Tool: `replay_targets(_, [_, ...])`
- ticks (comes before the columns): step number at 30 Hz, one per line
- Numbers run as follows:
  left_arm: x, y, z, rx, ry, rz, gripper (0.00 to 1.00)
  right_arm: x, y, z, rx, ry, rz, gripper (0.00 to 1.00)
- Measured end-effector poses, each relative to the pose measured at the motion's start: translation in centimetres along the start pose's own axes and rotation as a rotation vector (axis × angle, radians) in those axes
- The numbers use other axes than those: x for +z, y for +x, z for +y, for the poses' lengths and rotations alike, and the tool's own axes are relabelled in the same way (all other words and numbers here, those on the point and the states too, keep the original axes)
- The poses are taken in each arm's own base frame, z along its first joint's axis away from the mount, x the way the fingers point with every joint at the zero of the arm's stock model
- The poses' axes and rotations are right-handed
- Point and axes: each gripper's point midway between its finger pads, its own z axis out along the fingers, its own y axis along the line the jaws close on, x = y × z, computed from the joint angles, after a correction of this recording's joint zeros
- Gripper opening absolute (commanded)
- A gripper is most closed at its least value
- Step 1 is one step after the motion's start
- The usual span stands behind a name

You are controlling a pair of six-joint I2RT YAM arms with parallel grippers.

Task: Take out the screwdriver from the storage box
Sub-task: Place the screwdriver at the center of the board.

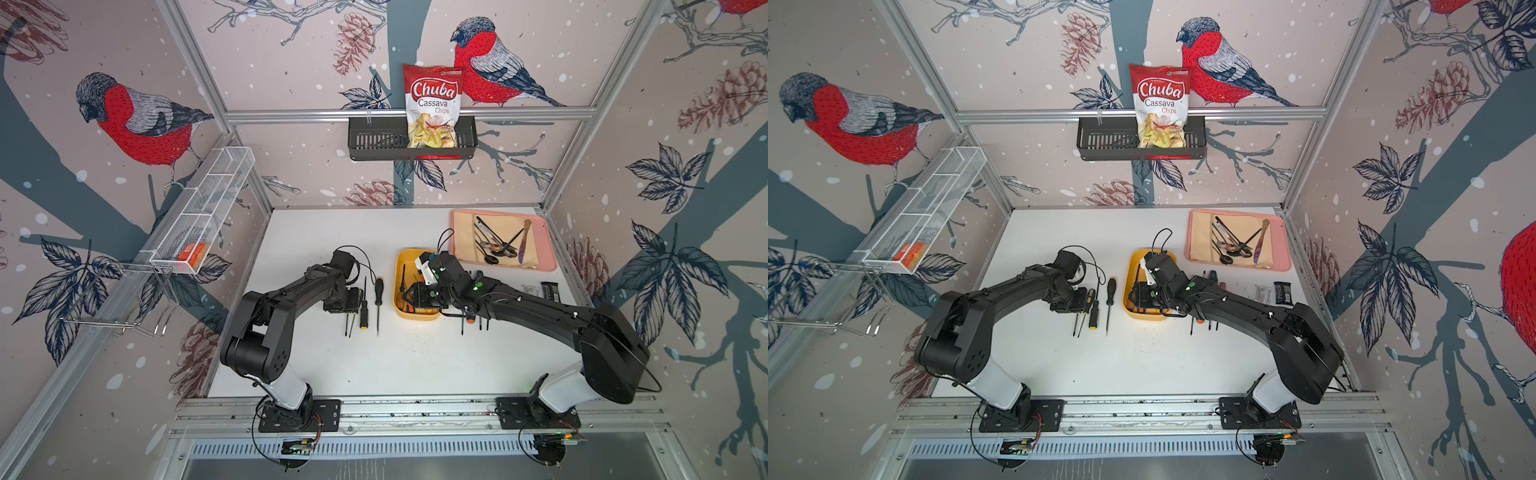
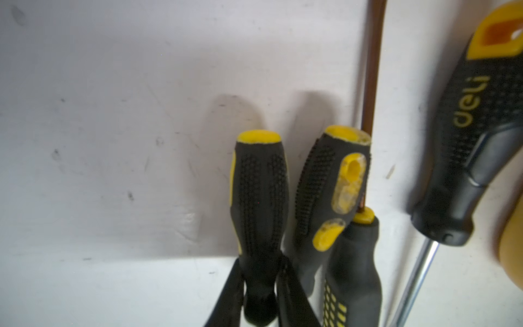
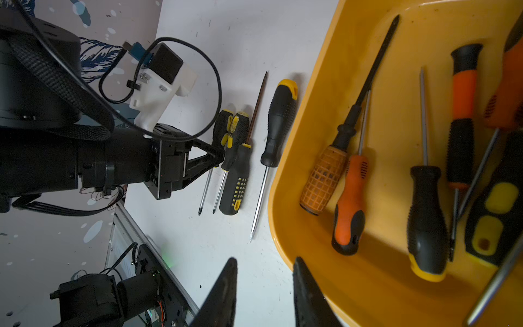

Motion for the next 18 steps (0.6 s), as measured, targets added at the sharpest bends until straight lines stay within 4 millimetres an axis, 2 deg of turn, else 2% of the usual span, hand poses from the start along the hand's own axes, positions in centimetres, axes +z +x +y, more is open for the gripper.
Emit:
replay_targets(3, [0.0, -0.1, 0.0, -0.002, 0.001, -0.002, 0.29, 0.0, -0.1, -0.2, 0.002, 0.005, 0.000, 0.35])
replay_targets(10, [-0.1, -0.1, -0.1, -0.014, 0.006, -0.009, 0.29, -0.1, -0.2, -0.7, 0.003, 0.015, 0.000, 0.35])
replay_targets(18, [-1.7, -0.6, -0.9, -0.019, 0.051, -0.051, 0.30, -0.6, -0.8, -0.7, 0.000, 0.033, -0.005, 0.36])
